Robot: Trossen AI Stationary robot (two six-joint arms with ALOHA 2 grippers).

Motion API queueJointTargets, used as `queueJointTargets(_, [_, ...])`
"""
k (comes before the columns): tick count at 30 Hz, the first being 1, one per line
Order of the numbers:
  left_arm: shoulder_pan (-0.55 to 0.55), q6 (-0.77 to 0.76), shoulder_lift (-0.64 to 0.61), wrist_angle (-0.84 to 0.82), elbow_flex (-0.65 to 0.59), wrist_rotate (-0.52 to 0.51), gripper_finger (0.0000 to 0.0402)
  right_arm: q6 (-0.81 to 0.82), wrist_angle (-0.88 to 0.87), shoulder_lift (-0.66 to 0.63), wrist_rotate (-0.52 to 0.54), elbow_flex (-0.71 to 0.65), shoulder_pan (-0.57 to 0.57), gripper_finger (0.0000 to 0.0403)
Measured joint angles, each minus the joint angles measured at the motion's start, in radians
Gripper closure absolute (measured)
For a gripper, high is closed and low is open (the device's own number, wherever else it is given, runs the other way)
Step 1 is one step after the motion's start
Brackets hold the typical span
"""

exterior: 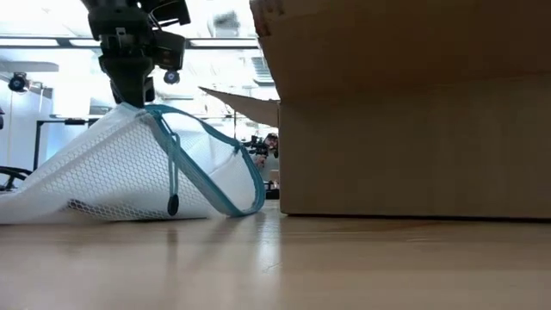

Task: Unpack boxes
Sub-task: Put the green charger adapter into the blue zip bag

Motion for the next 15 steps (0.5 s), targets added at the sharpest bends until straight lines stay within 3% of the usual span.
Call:
queueJointTargets(11, [-0.002, 0.000, -0.028, -0.030, 0.000, 0.114, 0.0401, -0.065, 0.363, 0.068, 0.002, 0.116, 0.096, 0.0283])
queueJointTargets(15, [-0.002, -0.002, -0.042, -0.053, 0.000, 0.116, 0.0401, -0.086, 0.533, 0.128, -0.056, 0.131, 0.113, 0.0283])
